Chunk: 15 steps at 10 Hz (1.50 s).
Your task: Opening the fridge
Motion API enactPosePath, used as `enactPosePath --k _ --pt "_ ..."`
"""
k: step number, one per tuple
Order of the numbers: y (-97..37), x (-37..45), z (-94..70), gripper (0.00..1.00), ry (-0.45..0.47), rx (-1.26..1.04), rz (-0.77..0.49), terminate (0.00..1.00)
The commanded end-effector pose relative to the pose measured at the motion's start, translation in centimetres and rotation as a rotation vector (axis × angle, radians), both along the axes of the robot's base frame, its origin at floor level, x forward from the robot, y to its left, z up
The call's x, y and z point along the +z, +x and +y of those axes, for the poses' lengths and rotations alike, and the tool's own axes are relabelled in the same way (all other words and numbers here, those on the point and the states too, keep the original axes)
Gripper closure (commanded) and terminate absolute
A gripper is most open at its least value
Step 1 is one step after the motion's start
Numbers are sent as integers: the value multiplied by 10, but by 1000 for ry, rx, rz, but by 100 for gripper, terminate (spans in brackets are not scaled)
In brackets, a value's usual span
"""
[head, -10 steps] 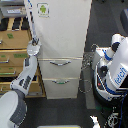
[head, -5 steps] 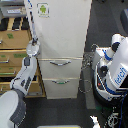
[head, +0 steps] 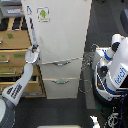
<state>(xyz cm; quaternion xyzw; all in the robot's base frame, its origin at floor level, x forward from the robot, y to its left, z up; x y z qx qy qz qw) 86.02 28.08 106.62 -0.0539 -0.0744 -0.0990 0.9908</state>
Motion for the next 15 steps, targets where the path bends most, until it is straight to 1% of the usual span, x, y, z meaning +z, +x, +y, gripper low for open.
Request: enactPosePath --k 1,3,4,5,6,7,8,9,10,11,12,14,15 --pt "-464 230 -191 100 -98 -775 -206 0" --pt "-577 266 -212 100 -147 -880 -211 0" --pt "-731 293 -208 100 -174 -1117 -142 0" --pt "-750 304 -182 100 -171 -1126 -116 0" --pt "-812 321 -151 100 -143 -1270 -152 0" --pt "-853 330 -126 100 -151 -1451 -213 0" --pt "-942 348 -81 100 -256 -1830 -315 0" --pt "-962 353 -65 100 -280 -1922 -352 0" --pt "-928 362 -24 100 -326 -1924 -478 0" --pt "-826 341 -32 0 -279 -1717 -459 0" --pt "-674 284 -57 0 -154 -1444 -394 0" --pt "-499 197 -99 0 -42 -1159 -274 0" --pt "-419 132 -160 0 40 -1075 -208 0"
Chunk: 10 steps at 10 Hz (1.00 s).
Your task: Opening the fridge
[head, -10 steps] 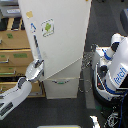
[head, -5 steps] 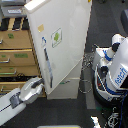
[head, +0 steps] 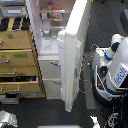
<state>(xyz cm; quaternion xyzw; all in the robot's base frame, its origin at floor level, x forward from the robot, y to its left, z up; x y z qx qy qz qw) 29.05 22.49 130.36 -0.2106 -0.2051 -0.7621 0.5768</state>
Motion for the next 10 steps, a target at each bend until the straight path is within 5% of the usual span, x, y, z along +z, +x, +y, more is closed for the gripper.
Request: enactPosePath --k 1,5,10 --pt "163 -114 -120 0 326 564 7 0" --pt "167 -134 -346 0 313 371 34 0" --pt "139 -113 -590 0 285 185 -76 0"
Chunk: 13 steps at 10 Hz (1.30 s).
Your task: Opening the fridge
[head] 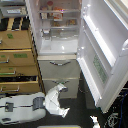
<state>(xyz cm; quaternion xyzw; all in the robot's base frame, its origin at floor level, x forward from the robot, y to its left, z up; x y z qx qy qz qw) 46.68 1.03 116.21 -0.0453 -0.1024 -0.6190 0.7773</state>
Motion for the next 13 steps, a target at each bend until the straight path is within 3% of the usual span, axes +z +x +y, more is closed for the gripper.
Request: enactPosePath --k 1,7,9,13 --pt "-23 17 -399 0 -86 -305 -36 0" --pt "145 -100 -602 0 25 -154 -18 0" --pt "161 -124 -686 0 38 -229 -45 0" --pt "125 -85 -813 0 -138 -461 -1 0"
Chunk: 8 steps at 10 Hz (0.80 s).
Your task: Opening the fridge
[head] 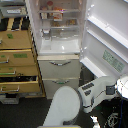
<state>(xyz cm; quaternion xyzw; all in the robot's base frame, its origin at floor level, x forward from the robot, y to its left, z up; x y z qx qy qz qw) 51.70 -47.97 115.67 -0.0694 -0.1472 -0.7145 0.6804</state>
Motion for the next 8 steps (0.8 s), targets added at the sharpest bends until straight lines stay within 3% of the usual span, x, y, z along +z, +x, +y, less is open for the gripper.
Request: enactPosePath --k 1,4,6,7,8 --pt "73 -76 -284 0 -66 -195 53 0" --pt "84 -104 21 0 -35 -155 31 0" --pt "117 -152 216 0 33 35 80 0" --pt "153 -158 379 0 24 260 191 0" --pt "148 -161 453 0 33 340 197 0"
